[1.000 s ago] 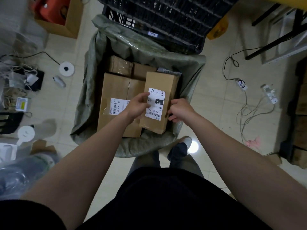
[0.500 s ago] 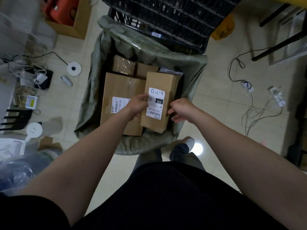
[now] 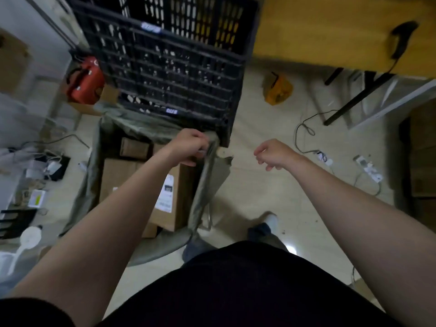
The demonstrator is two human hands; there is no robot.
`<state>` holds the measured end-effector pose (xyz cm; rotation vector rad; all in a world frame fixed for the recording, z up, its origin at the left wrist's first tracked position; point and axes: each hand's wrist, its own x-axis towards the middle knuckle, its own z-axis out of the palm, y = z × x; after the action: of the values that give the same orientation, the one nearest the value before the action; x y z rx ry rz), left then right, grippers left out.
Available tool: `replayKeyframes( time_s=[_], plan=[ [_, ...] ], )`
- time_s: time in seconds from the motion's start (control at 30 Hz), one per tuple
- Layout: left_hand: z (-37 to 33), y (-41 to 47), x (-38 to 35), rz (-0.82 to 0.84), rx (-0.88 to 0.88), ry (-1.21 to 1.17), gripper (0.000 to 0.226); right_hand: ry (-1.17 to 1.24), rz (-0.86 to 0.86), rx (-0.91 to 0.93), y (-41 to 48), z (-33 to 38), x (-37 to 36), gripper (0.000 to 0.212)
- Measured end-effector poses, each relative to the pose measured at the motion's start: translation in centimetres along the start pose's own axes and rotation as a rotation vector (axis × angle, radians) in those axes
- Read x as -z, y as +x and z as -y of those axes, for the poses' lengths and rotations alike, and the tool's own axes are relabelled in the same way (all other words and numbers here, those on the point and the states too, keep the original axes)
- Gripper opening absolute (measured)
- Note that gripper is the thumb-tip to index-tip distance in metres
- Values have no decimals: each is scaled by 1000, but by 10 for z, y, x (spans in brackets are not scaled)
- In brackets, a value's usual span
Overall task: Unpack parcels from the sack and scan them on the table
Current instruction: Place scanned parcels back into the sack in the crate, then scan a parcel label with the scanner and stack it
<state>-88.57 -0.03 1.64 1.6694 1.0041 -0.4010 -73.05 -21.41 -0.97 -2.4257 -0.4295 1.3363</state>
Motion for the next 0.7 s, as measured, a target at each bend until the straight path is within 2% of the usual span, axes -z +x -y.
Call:
replayKeyframes(
  time_s=[0.1, 0.23, 0.47, 0.7],
  plan=[
    [-73, 13, -50, 59, -85, 166, 21, -62, -61, 54, -2, -25, 77, 12],
    [-168, 34, -113, 41, -160, 356, 20, -113, -164, 119, -8, -55, 175, 12],
    [-306, 84, -175, 78, -220, 251, 10, 30, -326, 189, 15, -97, 307, 18],
    [-401, 150, -195, 144, -261, 253, 13, 95, -327, 130, 70, -100, 400, 12]
  ],
)
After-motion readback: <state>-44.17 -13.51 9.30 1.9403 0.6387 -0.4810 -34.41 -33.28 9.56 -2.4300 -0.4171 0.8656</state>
